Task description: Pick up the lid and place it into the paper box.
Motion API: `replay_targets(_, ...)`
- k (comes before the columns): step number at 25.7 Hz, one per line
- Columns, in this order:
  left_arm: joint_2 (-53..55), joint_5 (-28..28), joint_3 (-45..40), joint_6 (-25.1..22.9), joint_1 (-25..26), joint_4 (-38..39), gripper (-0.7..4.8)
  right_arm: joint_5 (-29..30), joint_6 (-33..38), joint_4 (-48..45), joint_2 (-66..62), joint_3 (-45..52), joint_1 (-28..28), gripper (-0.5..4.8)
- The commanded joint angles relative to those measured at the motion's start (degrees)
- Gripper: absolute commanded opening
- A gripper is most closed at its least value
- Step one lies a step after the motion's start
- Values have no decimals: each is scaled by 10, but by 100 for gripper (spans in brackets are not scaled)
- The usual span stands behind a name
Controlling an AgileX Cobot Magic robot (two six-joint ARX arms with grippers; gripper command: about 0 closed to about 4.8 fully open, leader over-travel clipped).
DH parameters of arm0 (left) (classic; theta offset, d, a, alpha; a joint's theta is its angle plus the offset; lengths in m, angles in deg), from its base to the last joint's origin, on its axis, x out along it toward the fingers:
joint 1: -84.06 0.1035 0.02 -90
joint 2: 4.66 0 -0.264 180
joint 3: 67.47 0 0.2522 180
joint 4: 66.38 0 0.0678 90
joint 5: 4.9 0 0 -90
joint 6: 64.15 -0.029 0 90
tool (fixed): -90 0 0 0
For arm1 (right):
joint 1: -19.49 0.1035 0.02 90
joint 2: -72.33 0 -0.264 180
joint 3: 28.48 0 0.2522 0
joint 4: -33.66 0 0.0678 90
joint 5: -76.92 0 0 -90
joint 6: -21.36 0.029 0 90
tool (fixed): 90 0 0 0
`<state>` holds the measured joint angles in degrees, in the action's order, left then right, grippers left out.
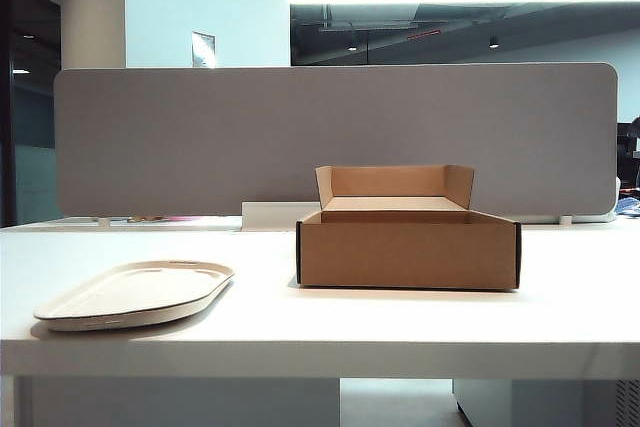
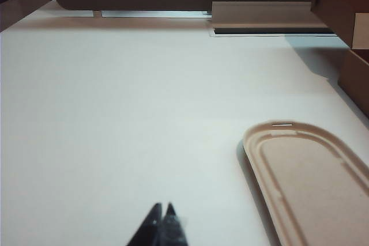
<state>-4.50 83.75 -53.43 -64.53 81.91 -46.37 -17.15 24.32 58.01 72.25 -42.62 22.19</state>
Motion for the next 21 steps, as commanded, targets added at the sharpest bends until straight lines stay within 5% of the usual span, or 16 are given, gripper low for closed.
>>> replay_targets(1,1,-2,2,0,2,-7,-1,-3,-2,-5,1,3,0,-4)
replay_targets(11,1,-2,2,0,1,-8,-1,2,0,-6,1,3,1,-4)
replay_targets(21,1,-2,2,0,2,-7,-1,253,4,-26,1,3,1,-5)
